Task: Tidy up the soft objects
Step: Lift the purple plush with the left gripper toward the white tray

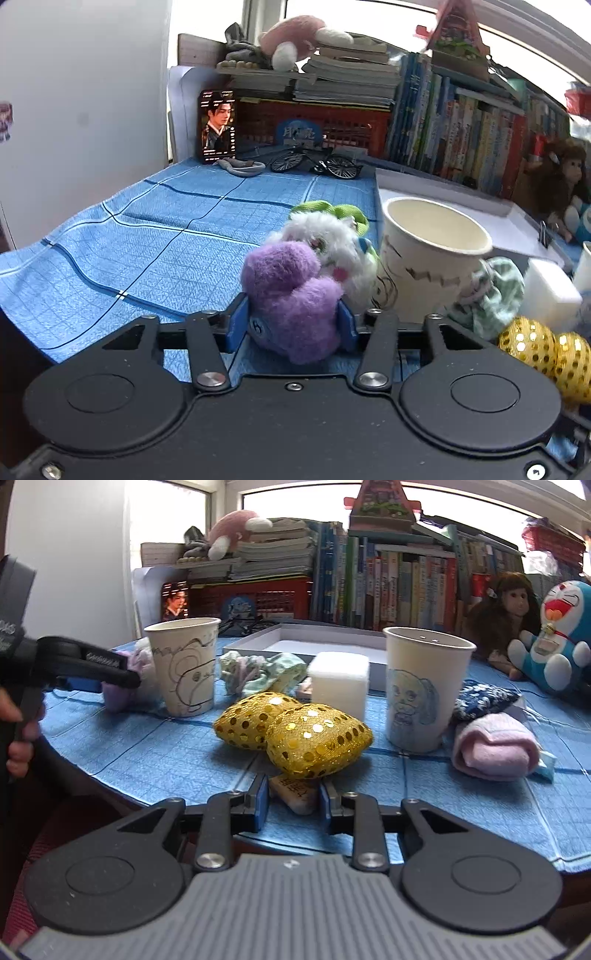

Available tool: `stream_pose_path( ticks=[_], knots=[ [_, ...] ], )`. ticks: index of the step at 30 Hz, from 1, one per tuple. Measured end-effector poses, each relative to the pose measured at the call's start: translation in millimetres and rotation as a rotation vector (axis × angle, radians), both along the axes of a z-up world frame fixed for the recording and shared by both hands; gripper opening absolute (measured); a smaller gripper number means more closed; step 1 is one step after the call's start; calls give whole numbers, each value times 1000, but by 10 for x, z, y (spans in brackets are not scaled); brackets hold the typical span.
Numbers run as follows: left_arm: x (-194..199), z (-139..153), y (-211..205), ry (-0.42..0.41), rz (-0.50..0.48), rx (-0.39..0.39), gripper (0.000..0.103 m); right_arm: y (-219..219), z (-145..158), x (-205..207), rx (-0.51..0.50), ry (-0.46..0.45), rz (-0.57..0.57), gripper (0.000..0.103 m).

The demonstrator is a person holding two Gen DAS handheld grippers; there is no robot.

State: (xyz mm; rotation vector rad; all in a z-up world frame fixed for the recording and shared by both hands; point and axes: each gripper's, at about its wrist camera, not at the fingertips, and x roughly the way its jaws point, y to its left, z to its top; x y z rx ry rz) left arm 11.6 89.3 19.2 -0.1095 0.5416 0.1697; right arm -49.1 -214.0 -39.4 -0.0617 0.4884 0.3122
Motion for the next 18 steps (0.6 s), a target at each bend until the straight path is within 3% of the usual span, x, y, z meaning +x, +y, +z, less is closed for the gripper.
stream_pose_path(
  ticks=[4,11,16,18],
  knots=[
    [-200,42,-115,19,-74,-6,42,-137,4,12,-16,3,-58,33],
    [-492,81,-439,47,-289,-20,44,-349,15,46,-28,6,-139,34],
    [-512,49,-647,41,-332,4,53,-434,2,32,-40,0,-177,38],
    [-495,26,-711,42,-333,16,60,-454,-3,20,-52,-6,-186,51]
  ],
)
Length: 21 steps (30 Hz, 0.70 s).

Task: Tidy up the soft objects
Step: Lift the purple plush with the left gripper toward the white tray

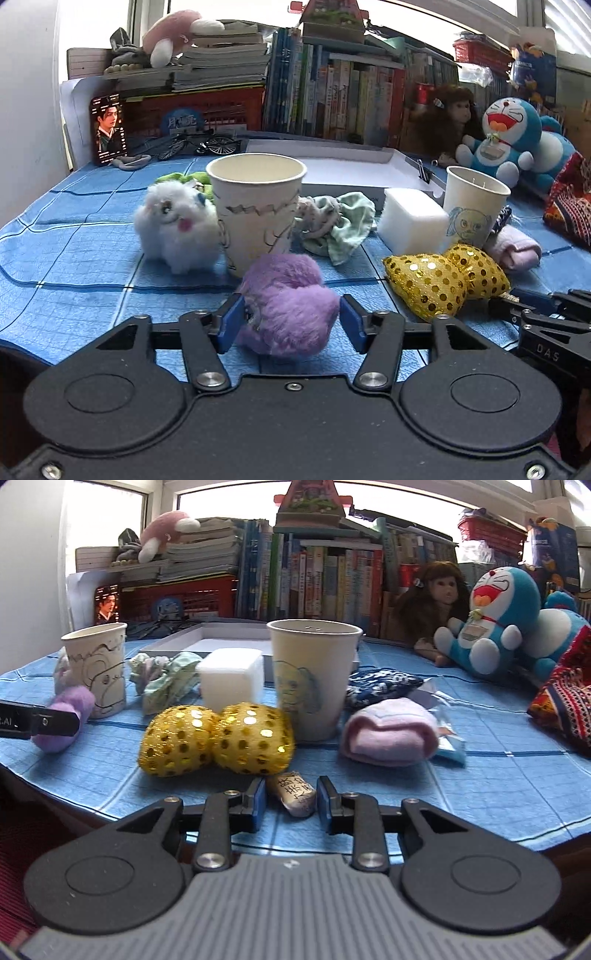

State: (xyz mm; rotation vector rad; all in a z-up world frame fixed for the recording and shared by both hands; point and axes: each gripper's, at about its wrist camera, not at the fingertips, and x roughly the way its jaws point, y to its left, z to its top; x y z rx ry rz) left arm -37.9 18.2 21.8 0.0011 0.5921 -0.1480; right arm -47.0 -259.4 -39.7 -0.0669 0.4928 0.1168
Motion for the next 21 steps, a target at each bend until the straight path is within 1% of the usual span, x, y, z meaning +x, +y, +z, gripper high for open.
stream_pose_path(
  ticks=[2,4,6,9,14,18,21],
  knots=[
    [8,-24,-54,0,2,16,64,-21,-1,-6,-5,-4,-8,55],
    [25,-40,-76,-5,8,33,68,-47,-4,-16,-4,-8,-19,61],
    [20,-56,-84,-18,19,50,75,-78,-7,-22,4,-9,-27,64],
    [51,-87,-76,-14,21,66,75,-113,-11,-31,-5,-10,-35,68],
    [97,-128,-42,10,26,43,75,-192,-1,-45,-33,-10,-44,74],
    [106,-142,-37,11,27,38,75,-305,4,-70,-27,1,-17,84],
    [107,-142,-37,12,27,38,75,-379,1,-84,-41,7,-32,85]
  ],
)
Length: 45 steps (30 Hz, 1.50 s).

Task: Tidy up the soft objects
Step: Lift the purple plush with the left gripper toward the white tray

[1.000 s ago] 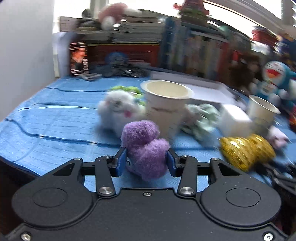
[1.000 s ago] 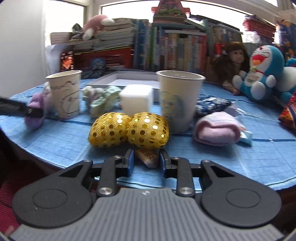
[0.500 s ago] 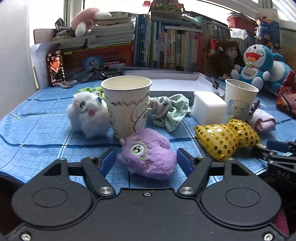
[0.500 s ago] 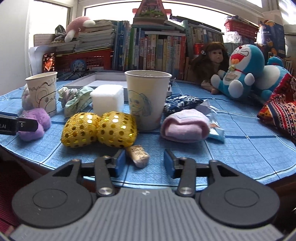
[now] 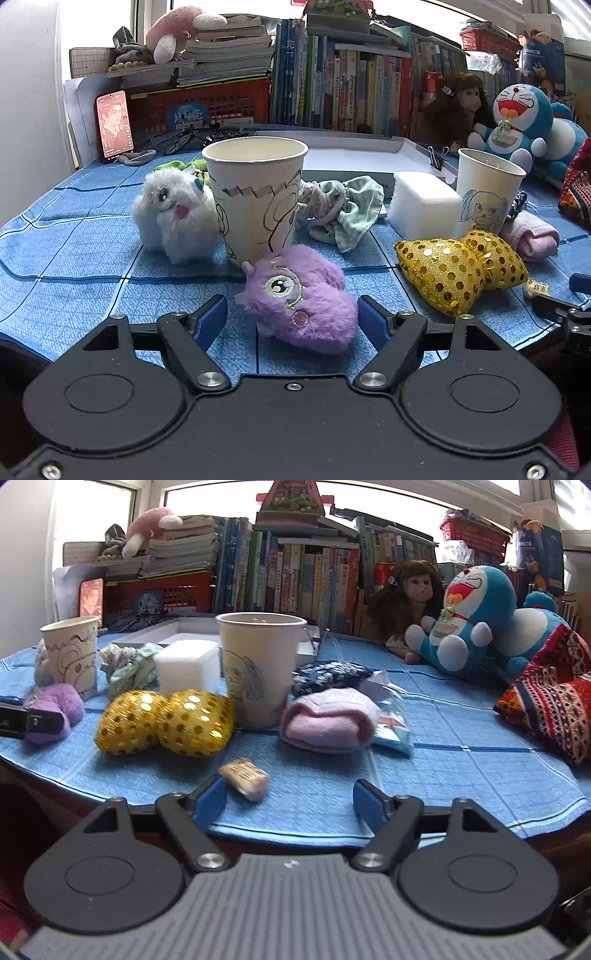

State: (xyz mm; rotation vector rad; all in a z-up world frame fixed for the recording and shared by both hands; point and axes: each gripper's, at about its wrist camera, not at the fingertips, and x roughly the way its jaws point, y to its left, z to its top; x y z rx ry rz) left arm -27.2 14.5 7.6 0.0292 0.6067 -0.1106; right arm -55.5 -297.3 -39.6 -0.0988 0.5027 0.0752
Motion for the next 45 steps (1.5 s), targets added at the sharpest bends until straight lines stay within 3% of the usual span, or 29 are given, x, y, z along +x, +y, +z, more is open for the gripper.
stream_pose_path(
  ticks=[9,14,21,27,30,35,36,41,45],
  knots=[
    [-11,-11,-13,-11,15,-8,75,-92,7,27,-80,-29,-144,90],
    [-22,-5,-31,-17,11,1,75,-71,49,-64,19,-74,-6,90],
    [-1,-3,-50,-16,10,-19,75,66,13,10,101,-51,13,90],
    [45,-22,-72,-7,14,-42,72,243,-10,14,115,-36,33,69],
    [57,-44,-84,-6,21,-39,69,273,-23,39,141,-30,-18,55],
    [58,-75,-99,-2,35,-25,62,252,-24,115,212,-24,-66,43],
    [53,-72,-101,-4,36,-24,60,253,-26,134,216,-20,-76,34],
    [3,-4,-126,-16,12,-7,59,225,-3,145,231,-13,-69,34],
    [-94,181,-125,-36,-60,-32,59,147,112,90,226,-42,-77,34]
  ],
)
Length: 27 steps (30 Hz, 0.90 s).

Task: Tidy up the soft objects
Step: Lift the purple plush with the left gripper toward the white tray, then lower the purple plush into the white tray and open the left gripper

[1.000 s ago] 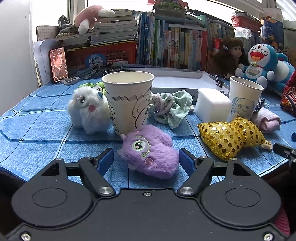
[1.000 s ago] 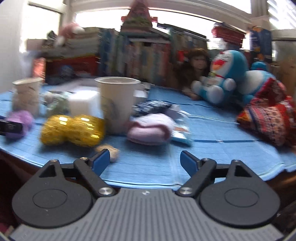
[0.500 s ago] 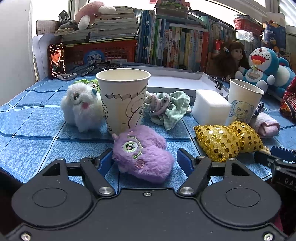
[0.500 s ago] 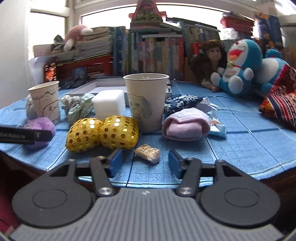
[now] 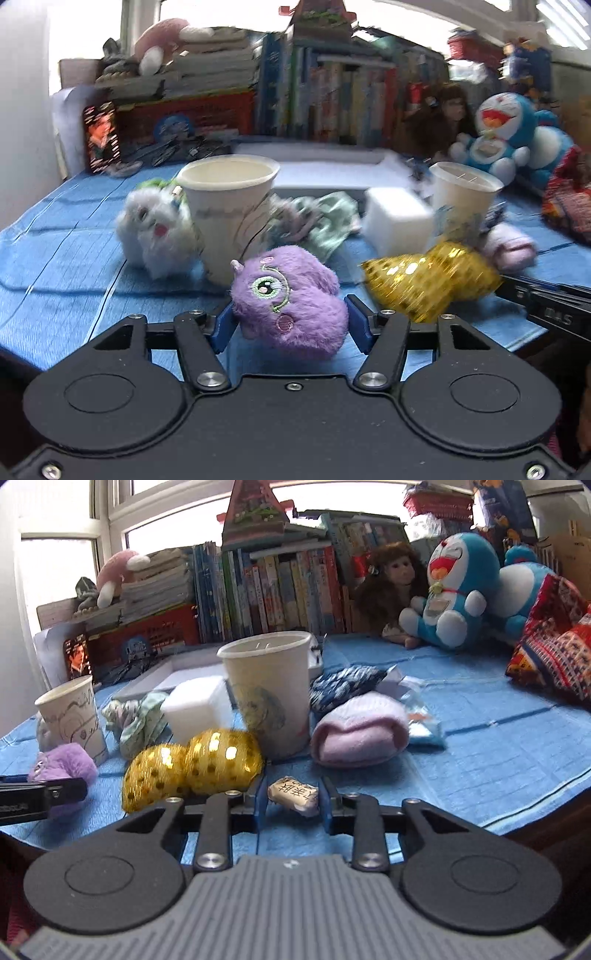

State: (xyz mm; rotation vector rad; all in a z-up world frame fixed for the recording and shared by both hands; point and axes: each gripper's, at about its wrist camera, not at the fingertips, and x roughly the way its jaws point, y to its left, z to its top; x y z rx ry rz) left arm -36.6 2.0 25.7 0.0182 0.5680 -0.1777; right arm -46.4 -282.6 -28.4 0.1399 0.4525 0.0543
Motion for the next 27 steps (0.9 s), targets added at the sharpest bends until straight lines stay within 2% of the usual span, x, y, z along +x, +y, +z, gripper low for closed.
stream_pose_path(
  ticks=[7,12,17,20,24,27],
  knots=[
    [50,550,11,-81,-123,-62,59,-166,434,68,4,-99,-3,34],
    [398,962,73,-92,-125,-101,59,-231,809,271,37,-170,38,35],
    [938,1298,113,-39,-120,-142,59,-290,1139,652,119,-183,103,35],
    [1316,1395,77,14,-115,-143,59,-257,1289,957,109,-164,130,35],
    [1867,1393,15,152,-110,-194,59,-150,1402,1414,64,-79,179,35],
    [2231,1331,-56,213,-75,-190,59,-46,1403,1774,16,12,220,35]
  ],
)
